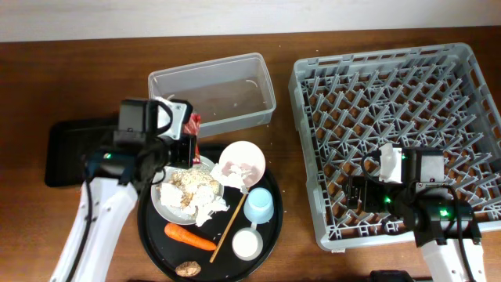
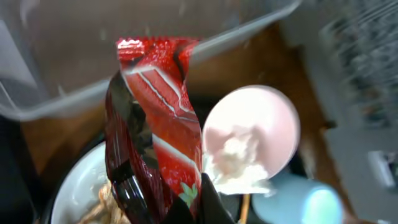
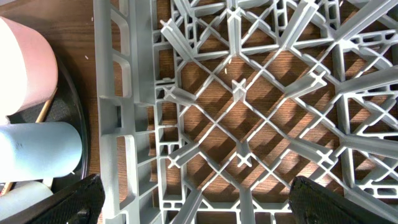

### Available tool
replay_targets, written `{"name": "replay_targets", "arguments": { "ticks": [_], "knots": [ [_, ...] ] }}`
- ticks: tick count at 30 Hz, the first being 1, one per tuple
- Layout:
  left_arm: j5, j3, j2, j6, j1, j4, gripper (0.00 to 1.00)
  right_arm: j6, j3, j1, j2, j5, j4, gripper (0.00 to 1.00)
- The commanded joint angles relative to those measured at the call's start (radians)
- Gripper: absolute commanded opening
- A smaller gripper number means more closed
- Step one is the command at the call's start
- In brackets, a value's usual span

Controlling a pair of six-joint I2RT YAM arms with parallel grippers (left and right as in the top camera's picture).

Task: Sort waste into correct bins and load items into the dishwasher rack
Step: 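Grasp the red wrapper on the plate with the left gripper, then move the red wrapper over the clear bin and release it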

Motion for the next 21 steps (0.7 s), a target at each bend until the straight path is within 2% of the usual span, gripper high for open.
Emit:
{"name": "replay_targets", "arguments": {
  "ticks": [1,4,6,8,9,10,11,12,13,14,15,16,19,21],
  "knots": [
    [-0.014,0.023,-0.044,0.005,-0.003,0.14,0.01,-0.003,0.019,-0.005,0.001,-0.008,0.001,0.98],
    [-0.171,0.023,0.065,0.005,-0.003,0.327,0.01,-0.003,0.019,-0.005,0.001,-0.008,0.0,0.98],
    [-0.19,0.023,0.238,0.005,-0.003,0.475,0.01,-0.003,0.019,-0.005,0.001,-0.008,0.0,0.98],
    [-0.19,0.023,0.317,0.005,-0.003,0.536,0.01,-0.003,0.019,-0.005,0.001,-0.009,0.0,0.99],
    [-0.19,0.023,0.336,0.005,-0.003,0.553,0.13,-0.003,0.019,-0.005,0.001,-0.009,0.0,0.98],
    [-0.19,0.023,0.344,0.005,-0.003,0.571,0.52,-0.003,0.019,-0.005,0.001,-0.008,0.0,0.98],
    [-0.189,0.031,0.333,0.005,-0.003,0.573,0.78,-0.003,0.019,-0.005,0.001,-0.008,0.0,0.98],
    [-0.164,0.039,0.317,0.005,-0.003,0.551,0.8,-0.003,0.019,-0.005,0.001,-0.008,0.0,0.98],
    [-0.098,0.044,0.288,0.005,-0.003,0.511,0.92,-0.003,0.019,-0.005,0.001,-0.008,0.0,0.98],
    [-0.026,0.045,0.256,0.004,-0.003,0.465,0.99,-0.003,0.019,-0.005,0.001,-0.008,0.0,0.98],
    [0.074,0.045,0.211,-0.019,-0.008,0.373,0.99,-0.003,0.019,-0.005,0.001,-0.008,0.0,0.98],
    [0.096,0.044,0.187,-0.099,-0.018,0.255,0.99,-0.003,0.019,-0.005,0.001,-0.008,0.0,0.98],
    [0.096,0.042,0.211,-0.207,-0.055,-0.03,0.99,-0.003,0.019,-0.005,0.001,-0.008,0.0,0.99],
    [0.095,0.018,0.249,-0.278,-0.08,-0.068,0.99,-0.003,0.019,-0.005,0.001,-0.008,-0.001,0.98]
  ]
}}
